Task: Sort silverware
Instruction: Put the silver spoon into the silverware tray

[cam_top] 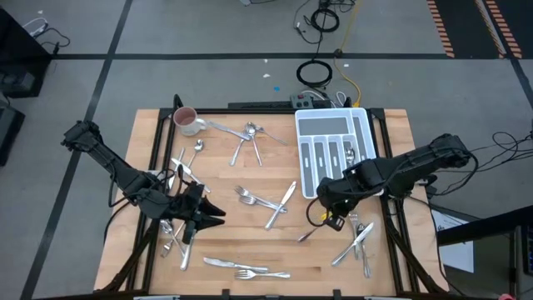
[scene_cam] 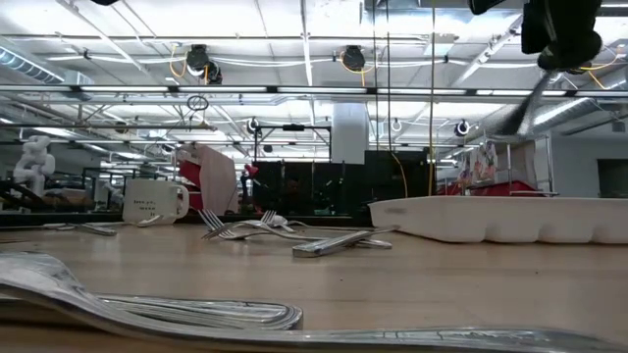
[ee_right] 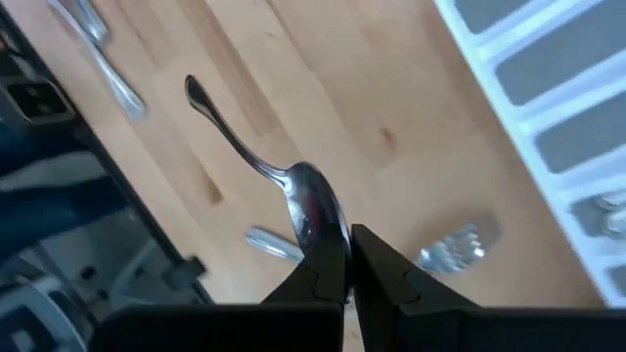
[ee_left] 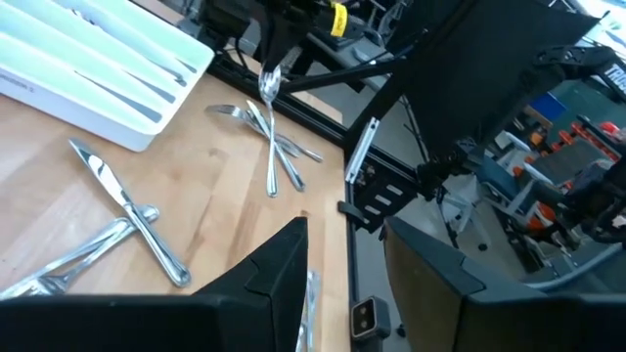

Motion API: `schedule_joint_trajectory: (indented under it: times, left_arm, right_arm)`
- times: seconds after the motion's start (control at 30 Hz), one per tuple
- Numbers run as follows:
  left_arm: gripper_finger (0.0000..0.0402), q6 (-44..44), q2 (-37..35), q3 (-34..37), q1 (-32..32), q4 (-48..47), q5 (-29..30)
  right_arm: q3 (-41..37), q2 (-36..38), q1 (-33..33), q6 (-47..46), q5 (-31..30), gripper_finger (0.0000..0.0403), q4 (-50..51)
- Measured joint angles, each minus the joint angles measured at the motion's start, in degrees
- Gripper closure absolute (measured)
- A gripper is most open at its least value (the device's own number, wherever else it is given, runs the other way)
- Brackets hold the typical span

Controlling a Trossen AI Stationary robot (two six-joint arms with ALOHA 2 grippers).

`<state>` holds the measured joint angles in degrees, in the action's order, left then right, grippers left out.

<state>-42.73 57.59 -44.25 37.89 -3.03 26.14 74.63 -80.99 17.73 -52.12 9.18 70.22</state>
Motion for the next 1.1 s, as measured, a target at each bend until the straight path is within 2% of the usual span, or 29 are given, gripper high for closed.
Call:
schedule_joint_trajectory:
  times: [0.37, 0.6, 1.1]
  left_arm:
    - [0.026, -0.3, 0.0, 0.0, 0.0, 0.0, 4.1]
    - [0.026, -0.4, 0.0, 0.0, 0.0, 0.0, 7.3]
    - [0.026, -2.0, 0.0, 0.0, 0.0, 0.0, 12.1]
  right_arm:
    - [0.0, 0.0, -5.3, 11.0, 0.2, 0.0403, 9.8]
    - [0.0, 0.0, -11.1, 21.2, 0.2, 0.0403, 16.8]
    - [0.0, 0.0, -26.2, 44.6, 1.8, 0.0403, 19.8]
